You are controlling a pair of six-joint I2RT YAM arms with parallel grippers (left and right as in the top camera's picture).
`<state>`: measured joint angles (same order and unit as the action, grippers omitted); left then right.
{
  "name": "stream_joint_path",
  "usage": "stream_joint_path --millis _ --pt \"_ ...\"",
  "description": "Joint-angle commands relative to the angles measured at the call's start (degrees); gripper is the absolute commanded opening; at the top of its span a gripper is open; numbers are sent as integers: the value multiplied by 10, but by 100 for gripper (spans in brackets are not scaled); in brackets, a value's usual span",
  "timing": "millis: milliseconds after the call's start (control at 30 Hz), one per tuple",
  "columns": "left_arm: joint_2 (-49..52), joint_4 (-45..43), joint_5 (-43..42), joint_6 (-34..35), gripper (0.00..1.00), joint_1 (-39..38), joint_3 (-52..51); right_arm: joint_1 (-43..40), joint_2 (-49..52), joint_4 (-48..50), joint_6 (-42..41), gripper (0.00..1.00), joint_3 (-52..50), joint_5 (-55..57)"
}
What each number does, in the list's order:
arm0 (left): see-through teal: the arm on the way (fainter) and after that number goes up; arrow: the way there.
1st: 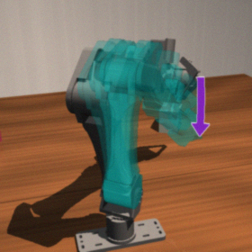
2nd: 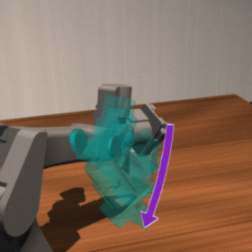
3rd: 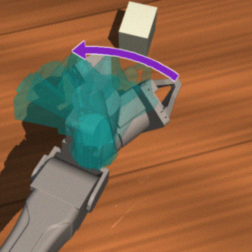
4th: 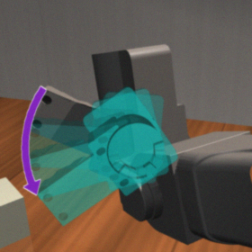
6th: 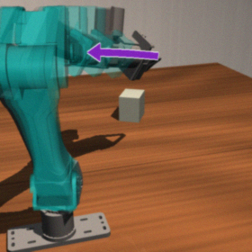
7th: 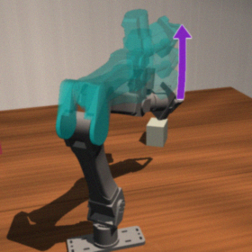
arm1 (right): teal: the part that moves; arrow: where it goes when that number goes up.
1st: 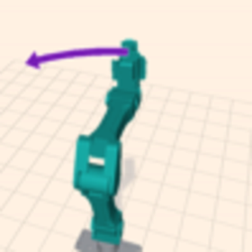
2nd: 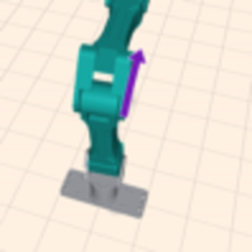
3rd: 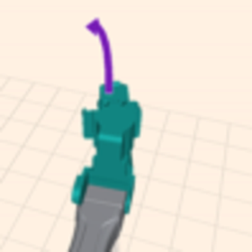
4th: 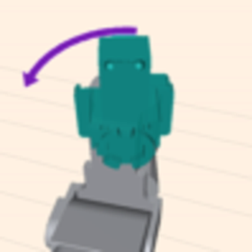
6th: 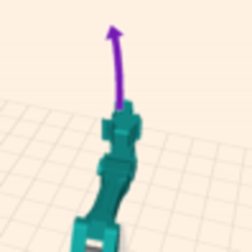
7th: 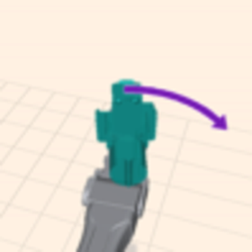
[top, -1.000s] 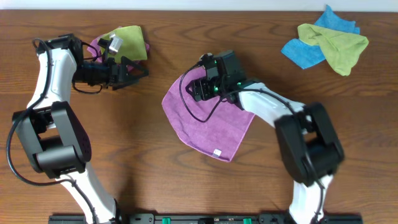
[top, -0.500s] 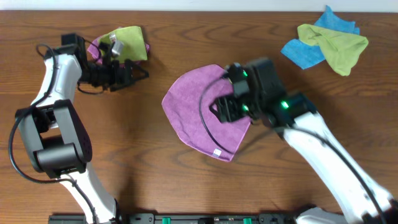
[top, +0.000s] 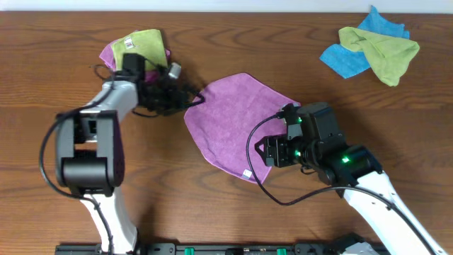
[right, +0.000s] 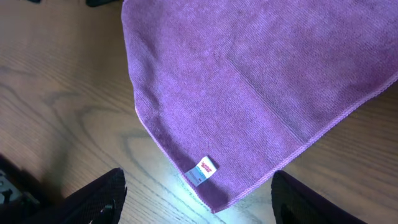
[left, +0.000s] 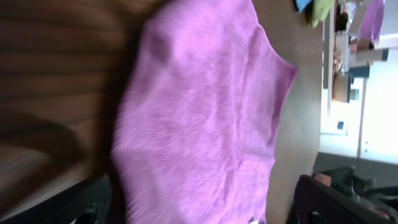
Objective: Fold the cloth
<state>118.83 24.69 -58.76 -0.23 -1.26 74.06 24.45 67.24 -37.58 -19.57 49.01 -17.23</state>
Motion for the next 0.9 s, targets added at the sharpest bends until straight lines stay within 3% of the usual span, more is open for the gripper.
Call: stream_joint_path --millis 0,300,433,467,867 --pt "24 -10 9 33 95 -17 -1 -5 -7 -6 -12 75 -5 -11" --pt "37 32 9 32 95 -22 -1 -5 -7 -31 -10 76 -5 -12" --pt "37 108 10 -21 100 -17 -1 -5 -7 -50 -10 76 -5 -12" --pt "37 122 10 -32 95 -15 -1 -5 -7 -53 -10 76 -5 -12" --pt "36 243 7 -90 89 24 -1 -5 -7 -59 -10 76 -5 -12"
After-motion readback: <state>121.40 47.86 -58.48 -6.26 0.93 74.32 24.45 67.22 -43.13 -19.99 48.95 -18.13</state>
